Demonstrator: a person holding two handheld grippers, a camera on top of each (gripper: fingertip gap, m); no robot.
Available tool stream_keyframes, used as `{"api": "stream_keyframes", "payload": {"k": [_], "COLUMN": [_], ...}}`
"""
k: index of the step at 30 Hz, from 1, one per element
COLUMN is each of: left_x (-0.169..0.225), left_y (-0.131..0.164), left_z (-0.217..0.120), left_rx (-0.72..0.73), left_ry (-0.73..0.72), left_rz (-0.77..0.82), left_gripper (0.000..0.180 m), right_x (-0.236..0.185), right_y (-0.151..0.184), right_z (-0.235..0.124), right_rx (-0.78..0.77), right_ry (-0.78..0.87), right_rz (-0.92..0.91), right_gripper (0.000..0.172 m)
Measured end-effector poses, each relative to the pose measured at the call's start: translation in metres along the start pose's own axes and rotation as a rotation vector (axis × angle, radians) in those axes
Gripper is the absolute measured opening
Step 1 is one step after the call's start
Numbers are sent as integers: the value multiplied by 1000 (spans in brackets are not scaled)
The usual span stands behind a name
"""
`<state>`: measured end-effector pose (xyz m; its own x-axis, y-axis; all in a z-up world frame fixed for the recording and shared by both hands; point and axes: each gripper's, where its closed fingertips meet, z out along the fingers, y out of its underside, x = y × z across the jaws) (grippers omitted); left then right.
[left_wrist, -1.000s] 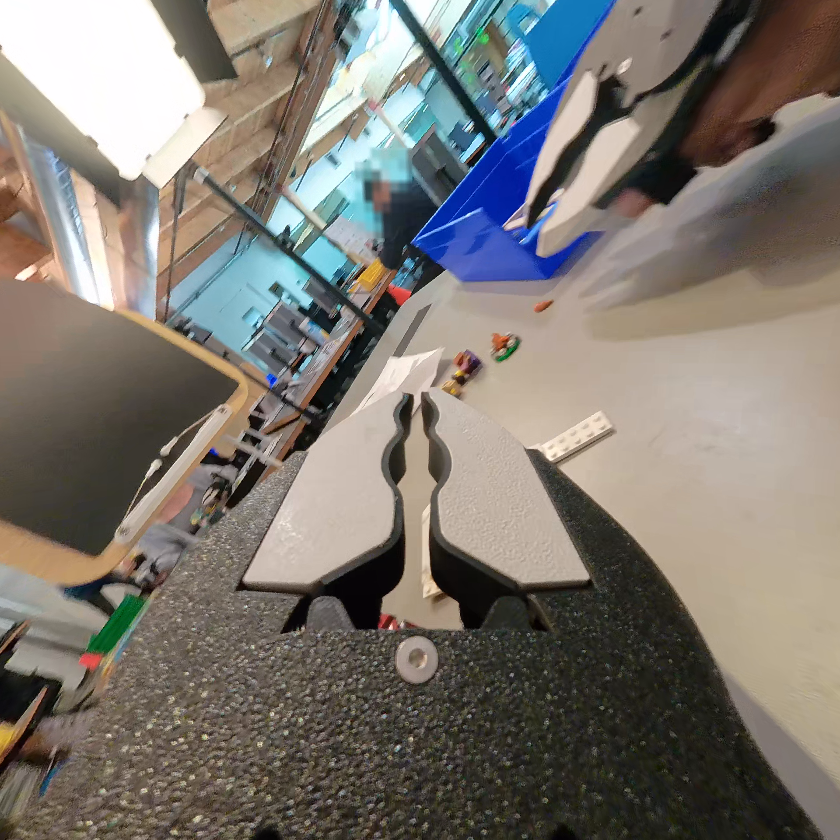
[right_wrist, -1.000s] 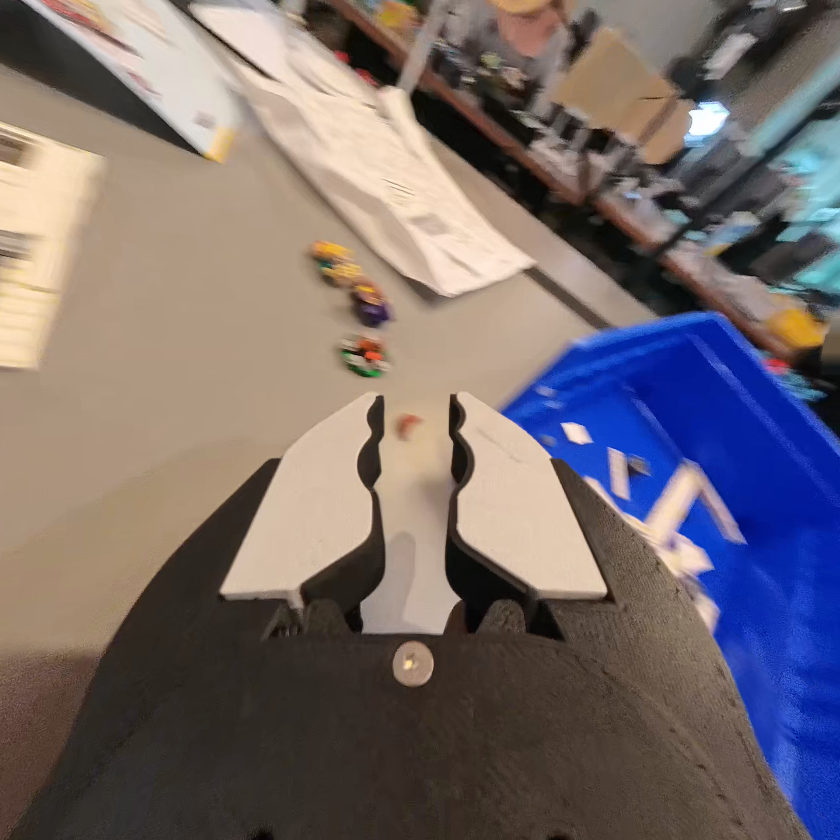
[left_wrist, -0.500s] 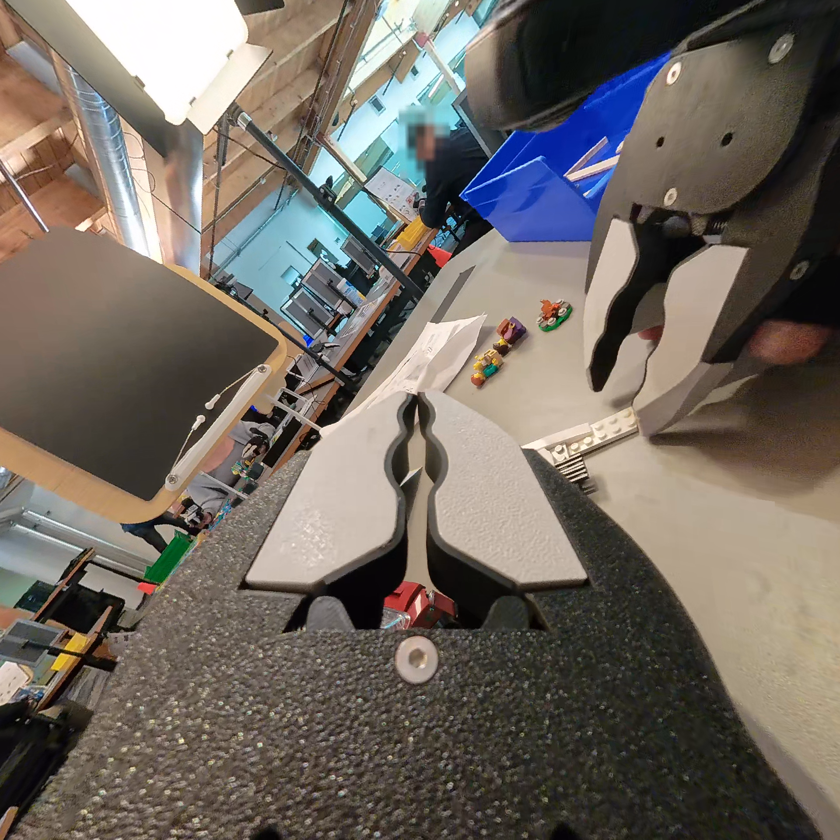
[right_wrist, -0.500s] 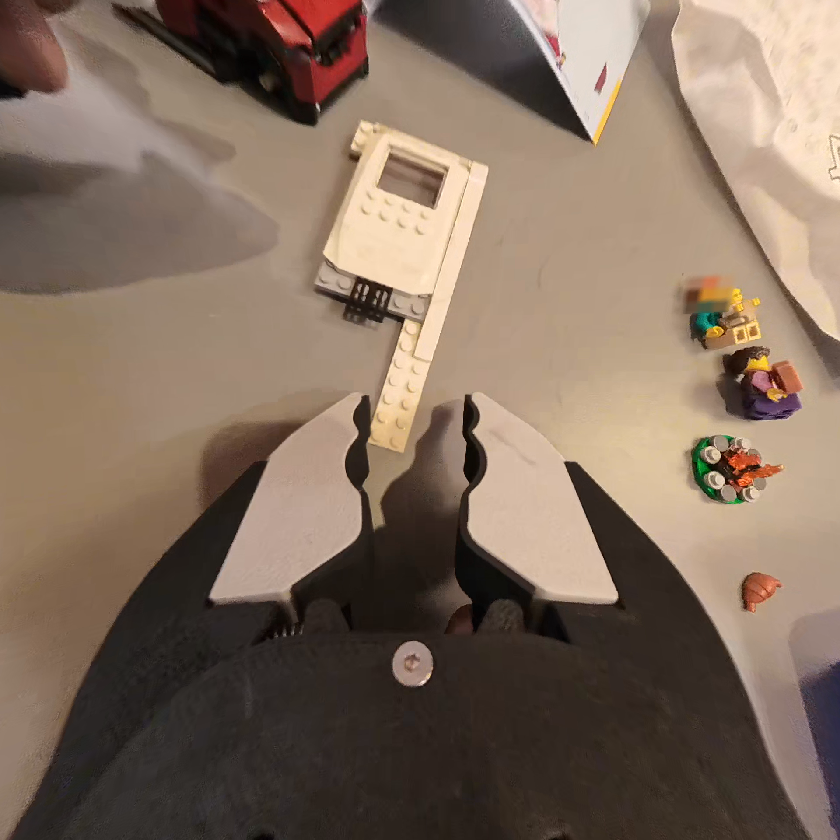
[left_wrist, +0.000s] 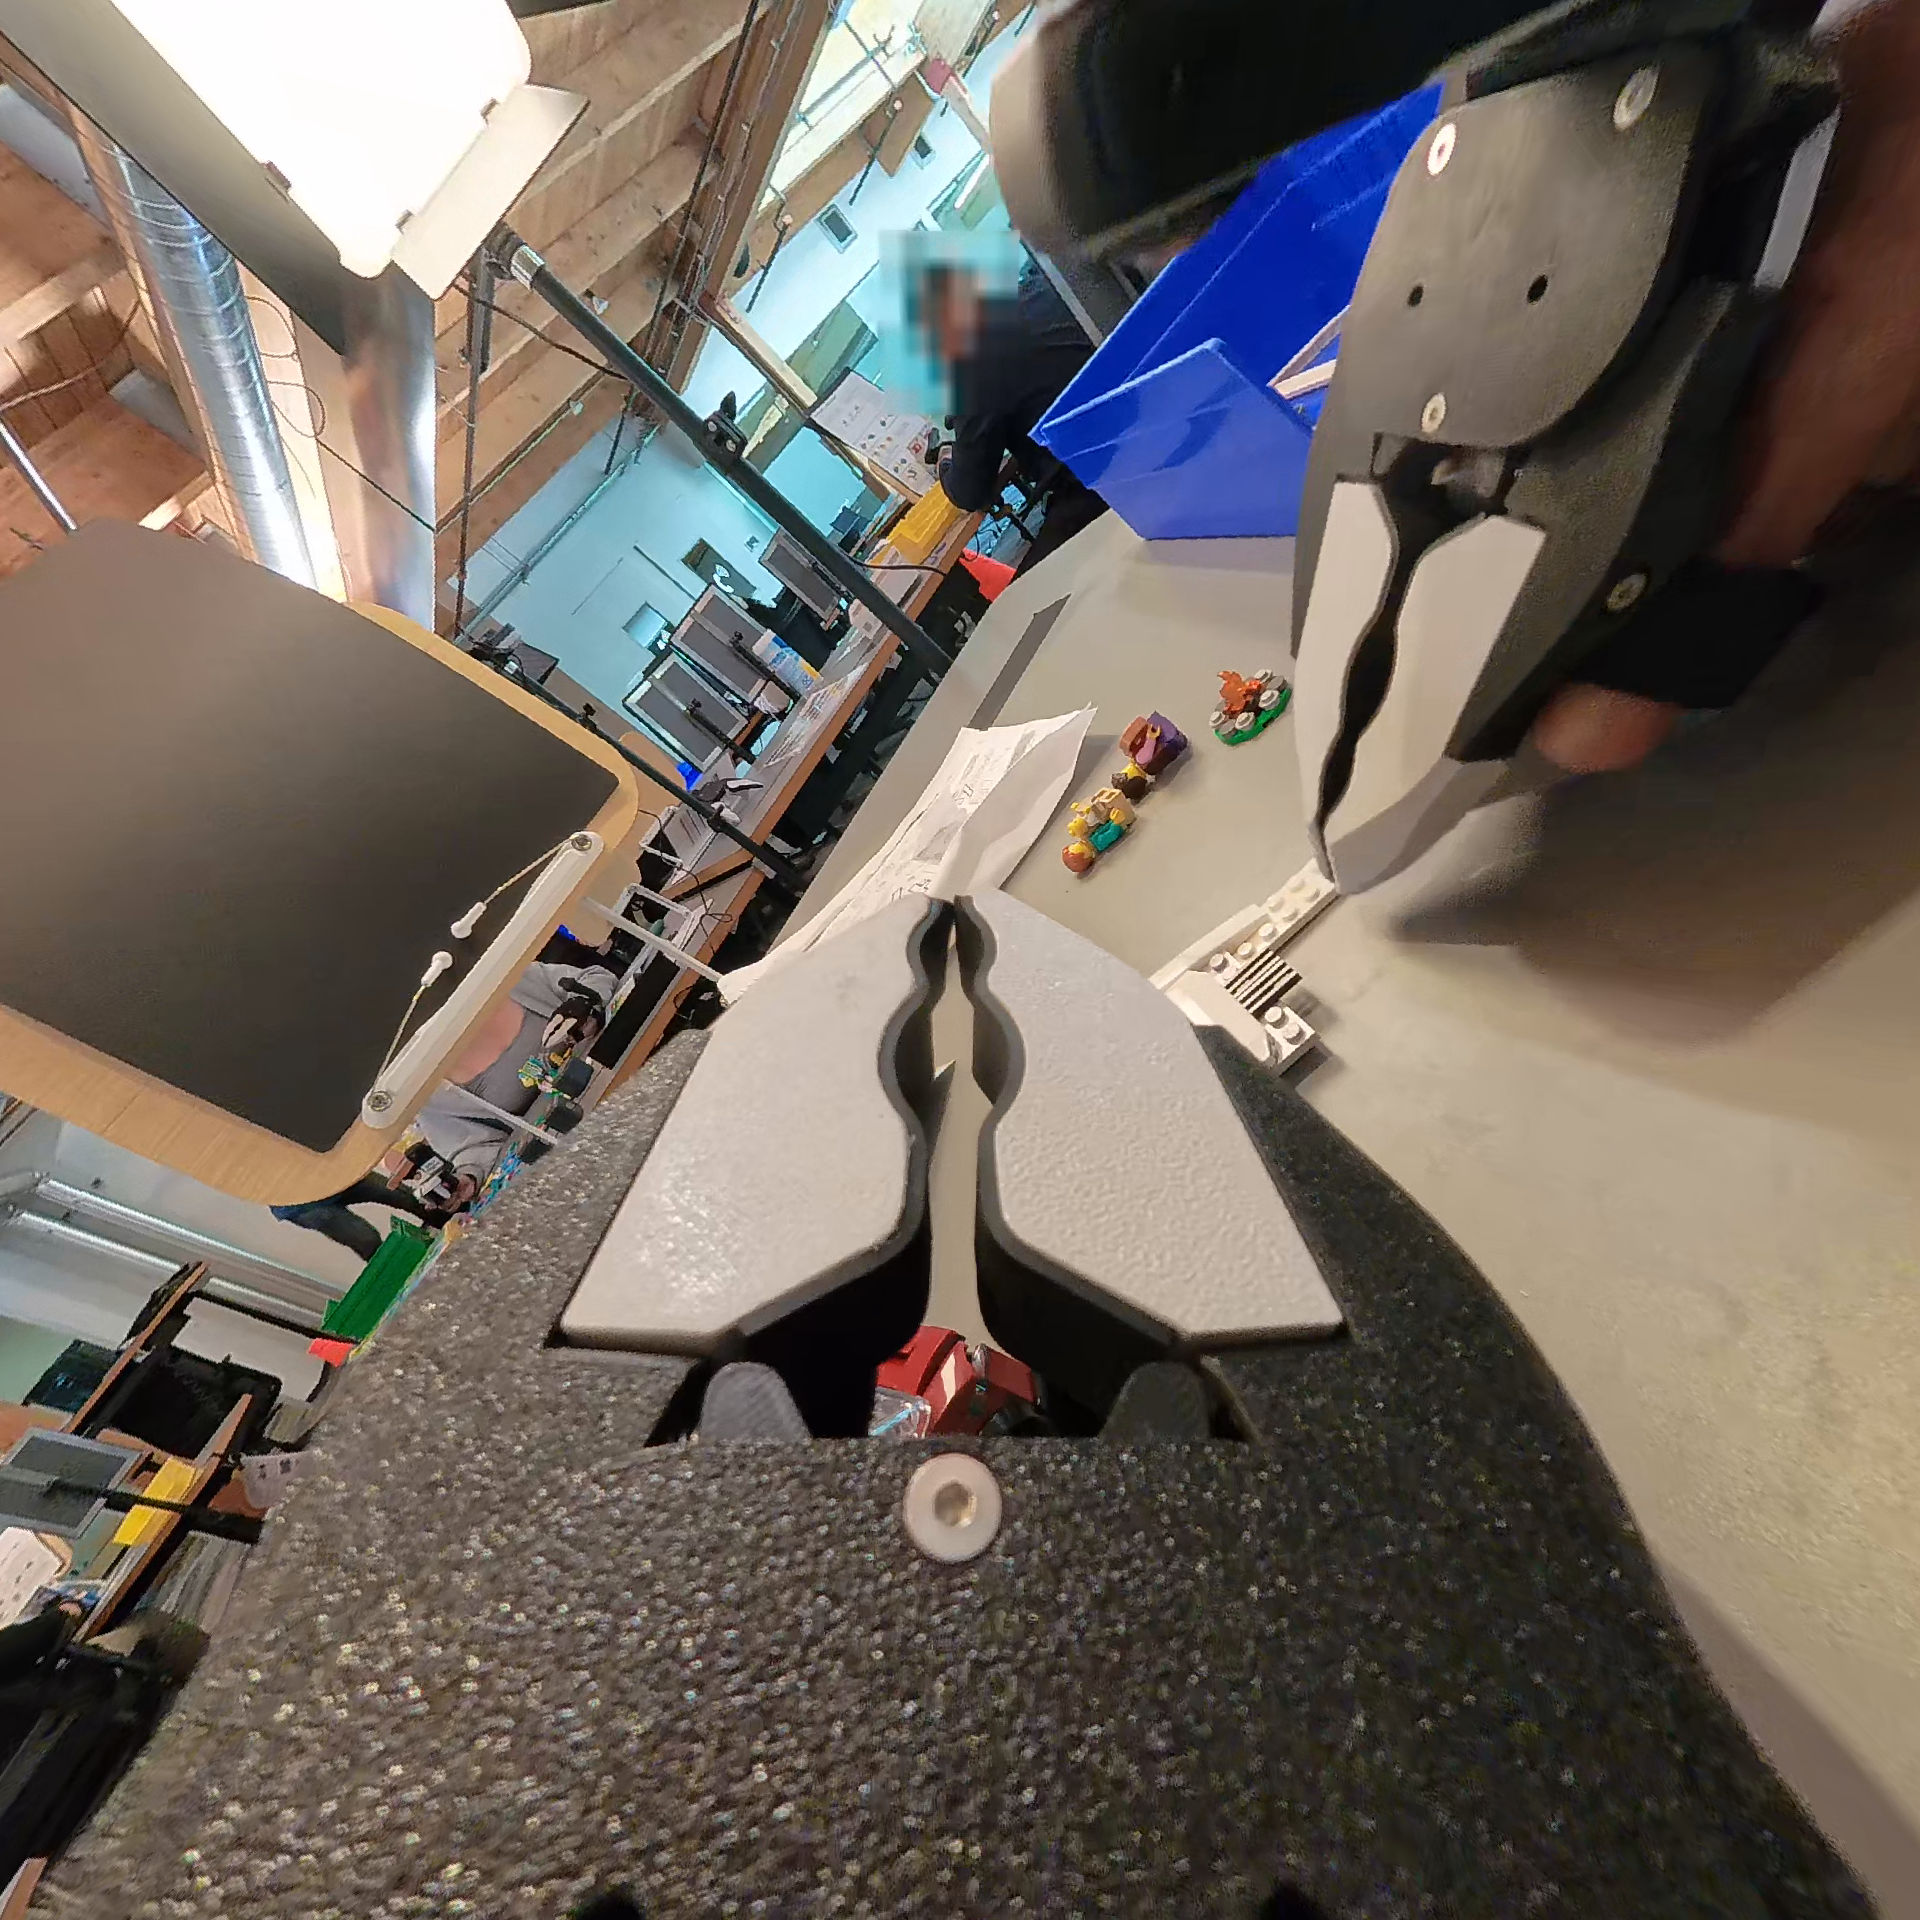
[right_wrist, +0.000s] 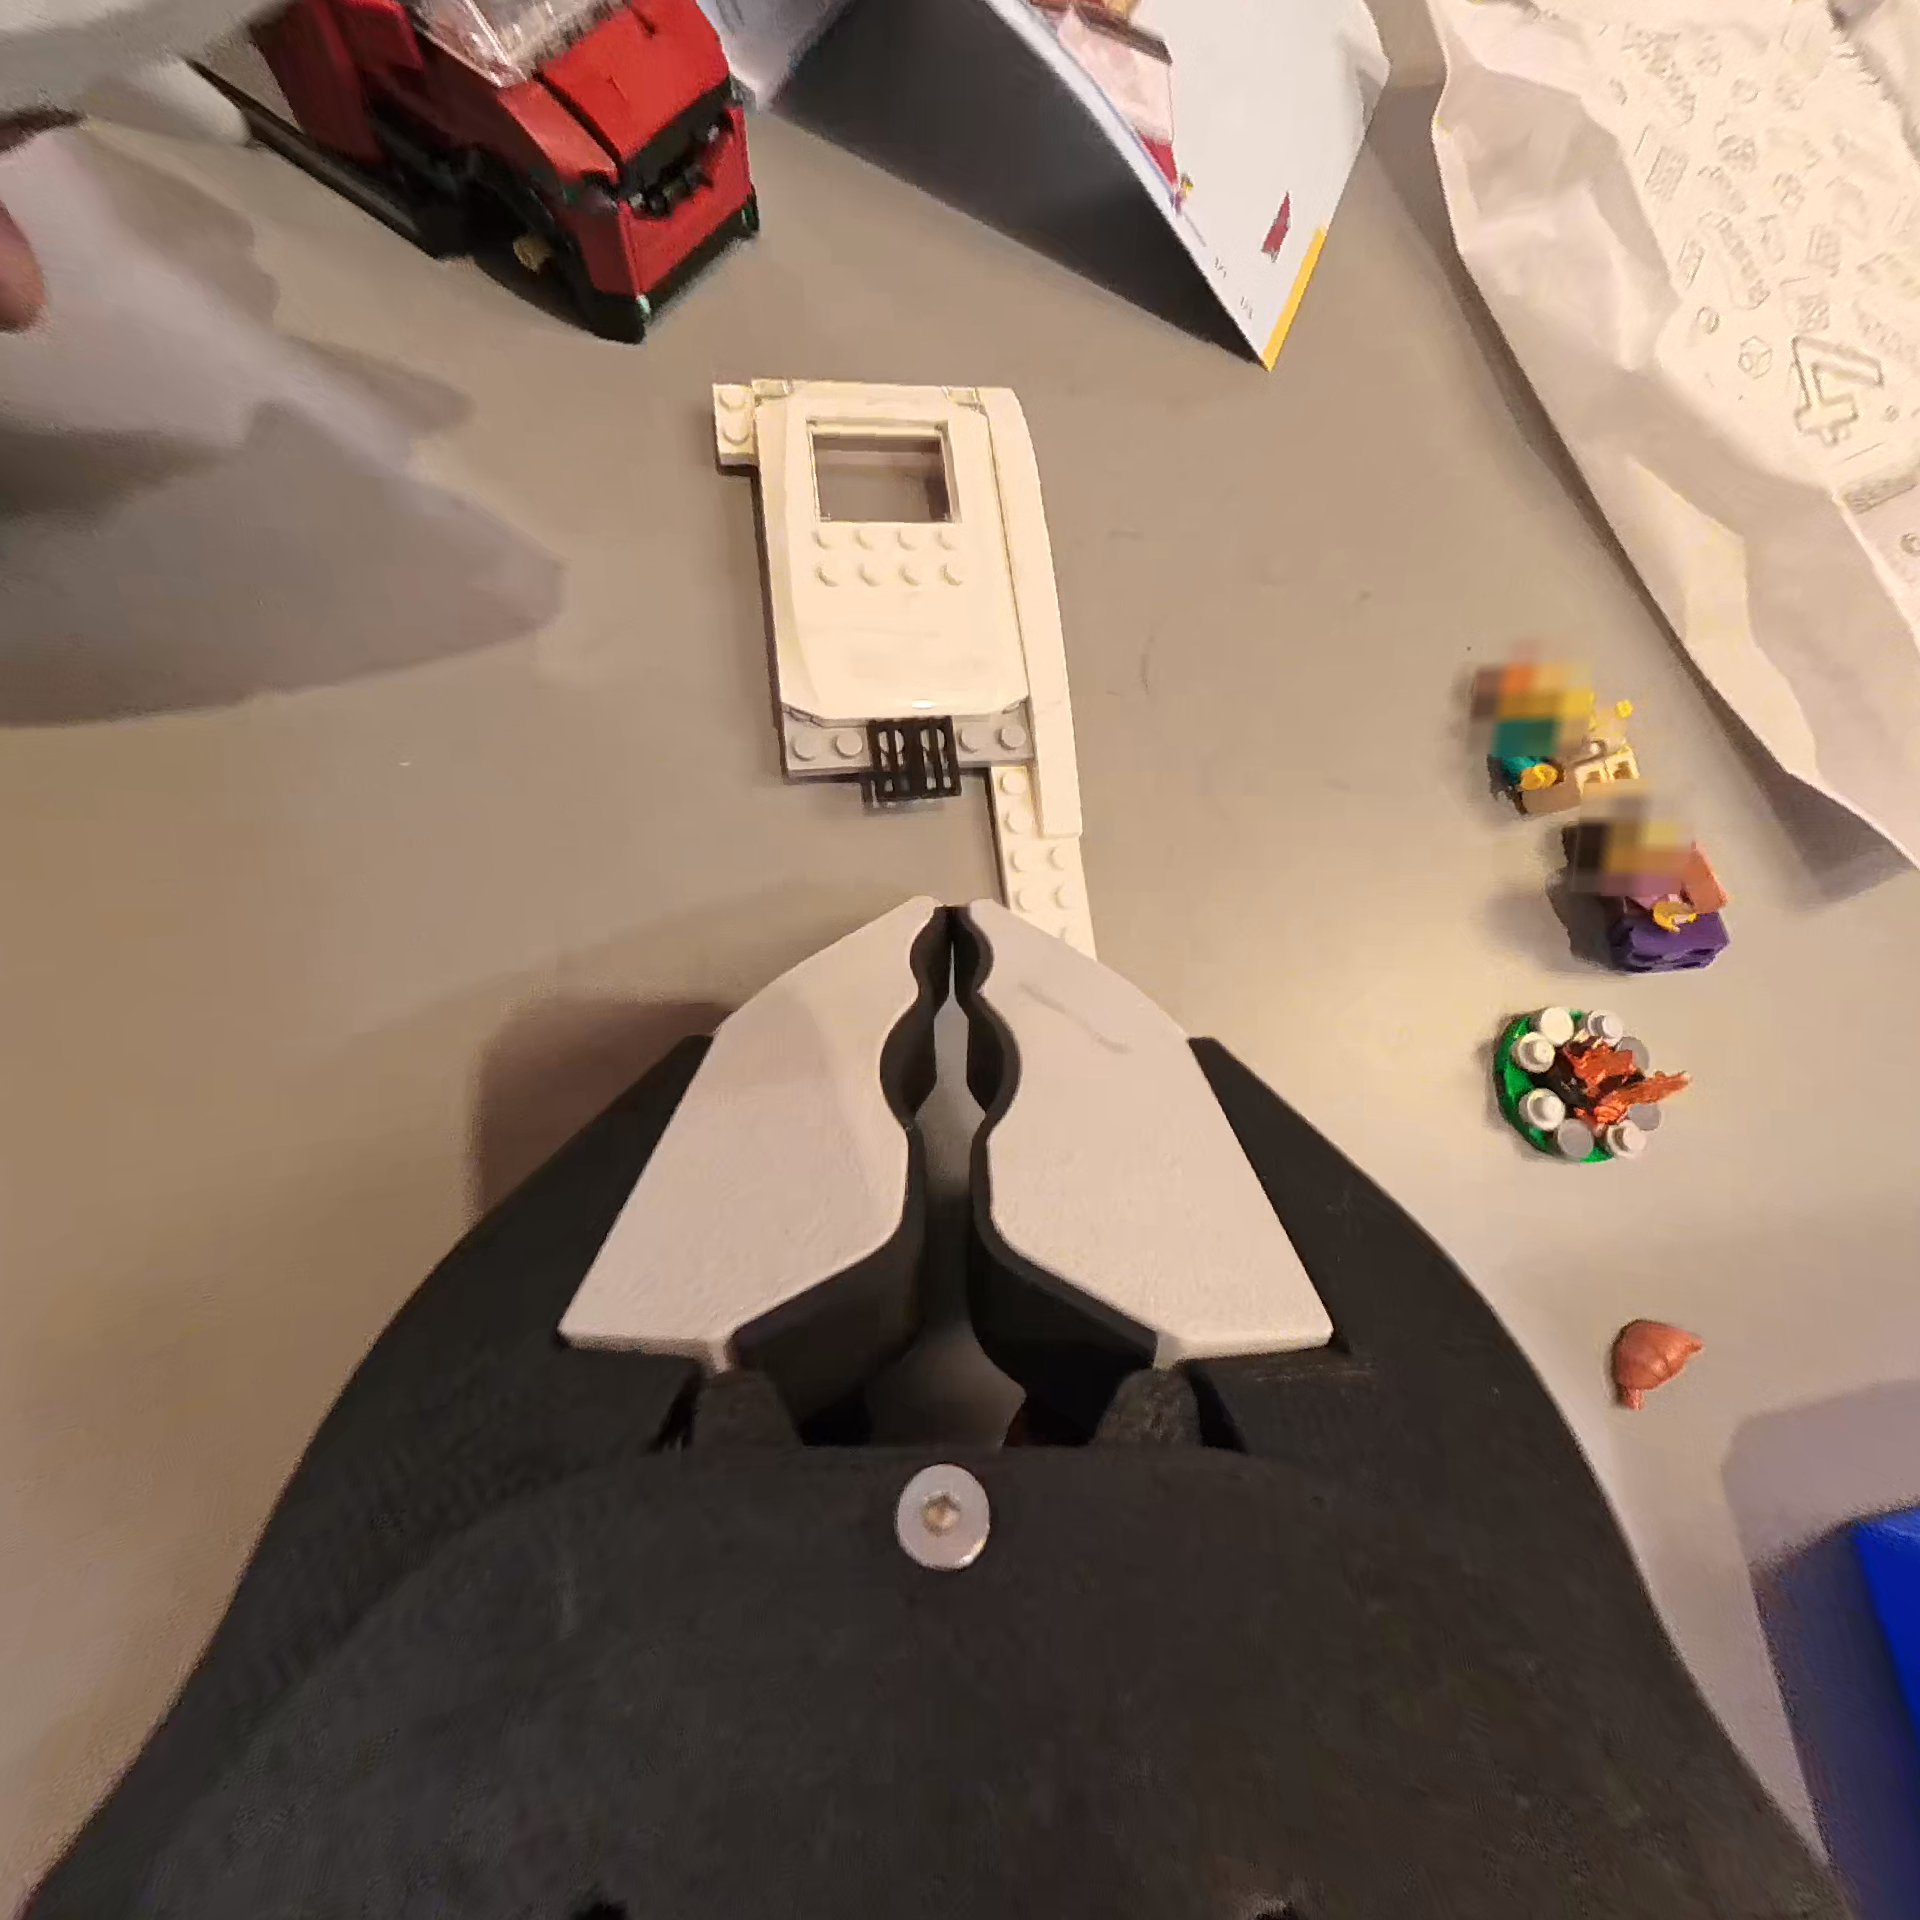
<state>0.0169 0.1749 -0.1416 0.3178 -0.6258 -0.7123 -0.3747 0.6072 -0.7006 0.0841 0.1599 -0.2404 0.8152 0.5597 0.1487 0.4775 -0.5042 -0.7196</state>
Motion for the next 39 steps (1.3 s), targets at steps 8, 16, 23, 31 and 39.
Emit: {"api": "stream_keyframes", "payload": {"k": [8,16,23,31,39], "left_x": [4,2,2,0,2], "left_y": [0,-1,-3,0,4], "left_z": [1,0,-1,-1,0], "left_rx": [-4,-1,10,8,-6], "left_ry": [14,11,7,6,20], "left_rz": [10,8,12,7,11], "left_gripper": [2,1,1,1,2], "right_x": [-8,-4,-5,-9,-4], "right_y": [-22,-21,-20,-23,-32], "right_z": [1,5,13,24,35], "right_rx": [126,127,96,70,100], "right_ry": [-83,167,150,79,157], "right_rz": [-161,-778,-1023,-1195,-1184], "right_gripper": [27,32,31,19,6]}}
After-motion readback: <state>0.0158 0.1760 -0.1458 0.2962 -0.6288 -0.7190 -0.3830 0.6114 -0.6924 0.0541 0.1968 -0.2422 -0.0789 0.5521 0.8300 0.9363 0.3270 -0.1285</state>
